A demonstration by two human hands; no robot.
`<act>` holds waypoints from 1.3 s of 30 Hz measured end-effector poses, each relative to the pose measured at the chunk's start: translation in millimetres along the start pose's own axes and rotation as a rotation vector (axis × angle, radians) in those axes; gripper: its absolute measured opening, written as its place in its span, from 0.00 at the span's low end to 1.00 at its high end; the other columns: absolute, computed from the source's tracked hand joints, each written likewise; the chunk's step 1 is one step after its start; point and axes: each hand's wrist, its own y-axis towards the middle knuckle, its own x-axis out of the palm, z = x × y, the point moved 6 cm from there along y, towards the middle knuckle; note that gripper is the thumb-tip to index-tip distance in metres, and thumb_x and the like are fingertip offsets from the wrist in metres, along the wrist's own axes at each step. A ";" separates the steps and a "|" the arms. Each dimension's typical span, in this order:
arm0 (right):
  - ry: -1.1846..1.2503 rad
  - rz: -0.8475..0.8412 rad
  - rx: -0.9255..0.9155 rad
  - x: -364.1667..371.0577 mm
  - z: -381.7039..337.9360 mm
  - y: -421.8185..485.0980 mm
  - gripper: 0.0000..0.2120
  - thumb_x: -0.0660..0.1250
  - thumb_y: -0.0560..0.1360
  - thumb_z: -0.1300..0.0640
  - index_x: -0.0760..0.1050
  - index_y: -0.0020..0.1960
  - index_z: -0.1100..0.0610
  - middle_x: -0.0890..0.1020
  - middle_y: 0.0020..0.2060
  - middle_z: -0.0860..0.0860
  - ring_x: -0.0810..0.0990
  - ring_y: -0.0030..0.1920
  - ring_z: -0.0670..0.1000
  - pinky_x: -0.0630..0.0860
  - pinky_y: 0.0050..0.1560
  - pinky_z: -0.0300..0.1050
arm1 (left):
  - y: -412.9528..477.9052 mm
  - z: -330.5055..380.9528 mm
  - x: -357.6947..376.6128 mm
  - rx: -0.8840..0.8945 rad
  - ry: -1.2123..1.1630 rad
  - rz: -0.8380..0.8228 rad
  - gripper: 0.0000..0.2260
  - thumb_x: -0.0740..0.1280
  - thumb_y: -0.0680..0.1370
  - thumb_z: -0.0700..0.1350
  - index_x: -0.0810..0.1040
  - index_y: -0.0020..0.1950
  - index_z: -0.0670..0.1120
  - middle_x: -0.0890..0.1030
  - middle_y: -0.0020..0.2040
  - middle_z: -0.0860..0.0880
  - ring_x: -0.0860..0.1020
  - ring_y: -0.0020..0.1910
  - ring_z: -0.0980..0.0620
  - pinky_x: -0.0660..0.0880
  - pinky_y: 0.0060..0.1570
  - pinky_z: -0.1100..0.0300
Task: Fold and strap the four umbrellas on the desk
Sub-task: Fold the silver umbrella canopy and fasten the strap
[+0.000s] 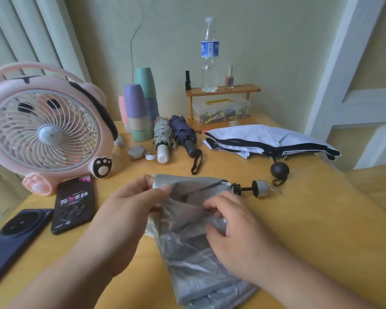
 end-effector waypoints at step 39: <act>0.946 -0.107 0.036 -9.1 -11.9 20.5 0.44 0.68 0.74 0.62 0.47 0.80 0.42 0.87 0.48 0.49 0.85 0.52 0.47 0.77 0.54 0.43 | -22.9 -5.0 30.5 0.015 -0.417 0.014 0.23 0.72 0.72 0.34 0.74 0.65 0.45 0.84 0.50 0.35 0.85 0.40 0.40 0.83 0.40 0.45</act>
